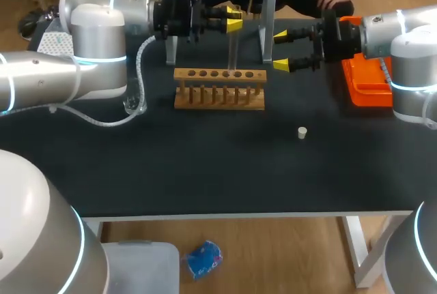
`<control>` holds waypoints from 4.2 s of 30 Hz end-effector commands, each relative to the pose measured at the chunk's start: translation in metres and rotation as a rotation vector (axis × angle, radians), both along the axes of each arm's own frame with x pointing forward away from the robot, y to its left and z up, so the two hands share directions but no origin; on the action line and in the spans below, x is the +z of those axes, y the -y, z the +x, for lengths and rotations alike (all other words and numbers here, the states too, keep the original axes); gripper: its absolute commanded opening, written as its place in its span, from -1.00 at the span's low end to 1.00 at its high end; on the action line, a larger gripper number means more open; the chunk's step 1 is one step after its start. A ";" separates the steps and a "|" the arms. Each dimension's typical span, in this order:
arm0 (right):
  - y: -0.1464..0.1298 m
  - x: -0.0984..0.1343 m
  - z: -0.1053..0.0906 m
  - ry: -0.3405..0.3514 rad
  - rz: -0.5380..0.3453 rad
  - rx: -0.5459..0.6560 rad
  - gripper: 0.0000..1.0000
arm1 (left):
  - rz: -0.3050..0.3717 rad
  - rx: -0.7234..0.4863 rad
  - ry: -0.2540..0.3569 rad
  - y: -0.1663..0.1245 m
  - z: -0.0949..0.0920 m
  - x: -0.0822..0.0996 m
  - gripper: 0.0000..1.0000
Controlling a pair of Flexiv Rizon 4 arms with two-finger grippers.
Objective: Invert the test tube, pick up the pipette, mount the tip to pipette, aspirate from beaker and dispense into the tube, eject the tip, return the pipette, and cap with the stopper.
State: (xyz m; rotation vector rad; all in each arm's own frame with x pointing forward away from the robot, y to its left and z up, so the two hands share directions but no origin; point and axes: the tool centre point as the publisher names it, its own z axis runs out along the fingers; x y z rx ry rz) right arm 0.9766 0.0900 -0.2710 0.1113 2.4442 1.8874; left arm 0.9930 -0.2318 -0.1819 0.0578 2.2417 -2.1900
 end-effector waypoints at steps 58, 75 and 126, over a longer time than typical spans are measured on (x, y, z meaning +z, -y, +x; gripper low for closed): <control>0.000 0.000 0.000 0.000 -0.001 0.000 1.00 | -0.069 0.049 0.058 -0.014 0.009 -0.023 -1.00; 0.000 0.000 0.000 0.000 -0.001 0.000 1.00 | -0.065 0.052 0.046 -0.011 0.009 -0.037 -1.00; 0.000 0.000 0.000 0.000 -0.001 0.000 1.00 | -0.049 0.050 0.007 -0.005 0.007 -0.070 -1.00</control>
